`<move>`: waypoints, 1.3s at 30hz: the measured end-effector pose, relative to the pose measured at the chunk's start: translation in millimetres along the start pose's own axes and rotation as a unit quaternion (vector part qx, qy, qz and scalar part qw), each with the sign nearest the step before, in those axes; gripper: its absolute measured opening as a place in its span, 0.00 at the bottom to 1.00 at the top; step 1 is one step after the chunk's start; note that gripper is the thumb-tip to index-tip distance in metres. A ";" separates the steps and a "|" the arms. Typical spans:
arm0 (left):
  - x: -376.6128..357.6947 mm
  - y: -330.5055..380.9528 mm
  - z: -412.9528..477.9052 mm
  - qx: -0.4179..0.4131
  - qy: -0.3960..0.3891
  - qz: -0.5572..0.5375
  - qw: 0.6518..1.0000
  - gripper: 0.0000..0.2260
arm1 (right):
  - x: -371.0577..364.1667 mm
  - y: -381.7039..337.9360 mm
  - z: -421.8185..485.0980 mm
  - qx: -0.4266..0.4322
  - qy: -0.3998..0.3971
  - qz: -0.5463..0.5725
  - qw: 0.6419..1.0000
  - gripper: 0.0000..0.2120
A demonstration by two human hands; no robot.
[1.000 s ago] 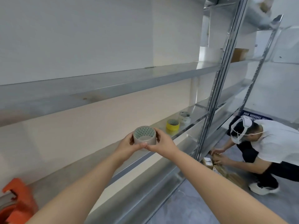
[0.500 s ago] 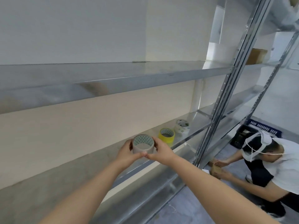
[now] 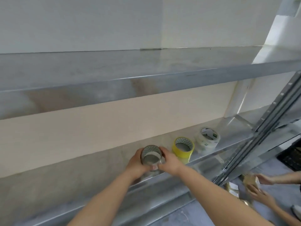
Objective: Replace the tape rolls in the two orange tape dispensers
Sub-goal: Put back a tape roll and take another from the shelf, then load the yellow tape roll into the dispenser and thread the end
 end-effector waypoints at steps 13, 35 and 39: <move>-35.4 15.1 -3.7 -0.011 0.100 0.194 0.976 0.50 | 20.1 22.5 15.6 0.063 -0.043 0.034 0.997 0.37; -132.9 71.7 45.0 -0.071 0.047 0.244 0.966 0.40 | 109.9 89.1 60.7 0.064 0.001 0.004 0.998 0.43; -119.5 92.0 48.1 -0.103 0.076 0.249 0.960 0.41 | 123.4 81.5 66.6 0.082 0.049 0.026 0.995 0.34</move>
Point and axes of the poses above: each hand's wrist, its own z-axis towards the middle knuckle, its own x-axis out of the back of the hand, y = z × x, the point moved 1 cm from there along z, towards the middle knuckle, and after that the axes turned 13 degrees about y, right-handed, at the moved point
